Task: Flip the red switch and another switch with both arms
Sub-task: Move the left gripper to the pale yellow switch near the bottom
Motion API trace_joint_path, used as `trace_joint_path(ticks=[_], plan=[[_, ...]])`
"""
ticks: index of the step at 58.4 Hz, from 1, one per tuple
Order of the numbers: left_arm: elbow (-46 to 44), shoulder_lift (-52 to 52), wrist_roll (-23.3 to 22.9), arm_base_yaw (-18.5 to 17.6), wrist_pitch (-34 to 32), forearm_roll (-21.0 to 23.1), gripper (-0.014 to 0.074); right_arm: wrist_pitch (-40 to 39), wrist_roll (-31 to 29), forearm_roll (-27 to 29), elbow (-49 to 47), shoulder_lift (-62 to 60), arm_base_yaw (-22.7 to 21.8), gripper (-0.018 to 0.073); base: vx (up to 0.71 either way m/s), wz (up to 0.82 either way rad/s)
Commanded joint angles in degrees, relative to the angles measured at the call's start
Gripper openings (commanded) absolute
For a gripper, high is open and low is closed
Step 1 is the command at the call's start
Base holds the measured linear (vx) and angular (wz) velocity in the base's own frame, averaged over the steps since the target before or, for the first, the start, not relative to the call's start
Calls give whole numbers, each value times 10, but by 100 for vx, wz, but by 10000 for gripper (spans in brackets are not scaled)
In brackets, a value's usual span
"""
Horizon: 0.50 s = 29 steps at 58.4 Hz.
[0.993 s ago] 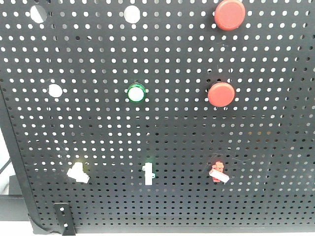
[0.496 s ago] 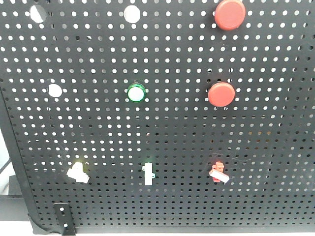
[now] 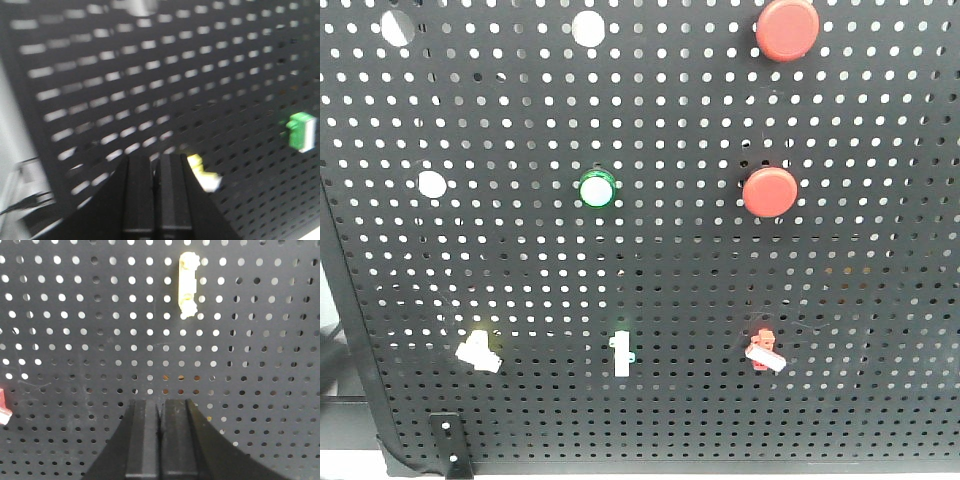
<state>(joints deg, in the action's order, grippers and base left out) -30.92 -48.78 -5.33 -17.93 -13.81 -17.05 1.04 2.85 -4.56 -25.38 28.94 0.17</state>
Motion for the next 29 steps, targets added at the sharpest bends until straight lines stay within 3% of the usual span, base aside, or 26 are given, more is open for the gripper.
trace_joint_path(ticks=[1, 29], plan=[[-46, -39, -11, -12, -60, 3, 2, -53, -1, -1, -20, 5, -3, -6, 0, 0], [-84, -165, -12, -17, -102, 3, 2, -53, -1, -1, -20, 5, -3, -6, 0, 0]])
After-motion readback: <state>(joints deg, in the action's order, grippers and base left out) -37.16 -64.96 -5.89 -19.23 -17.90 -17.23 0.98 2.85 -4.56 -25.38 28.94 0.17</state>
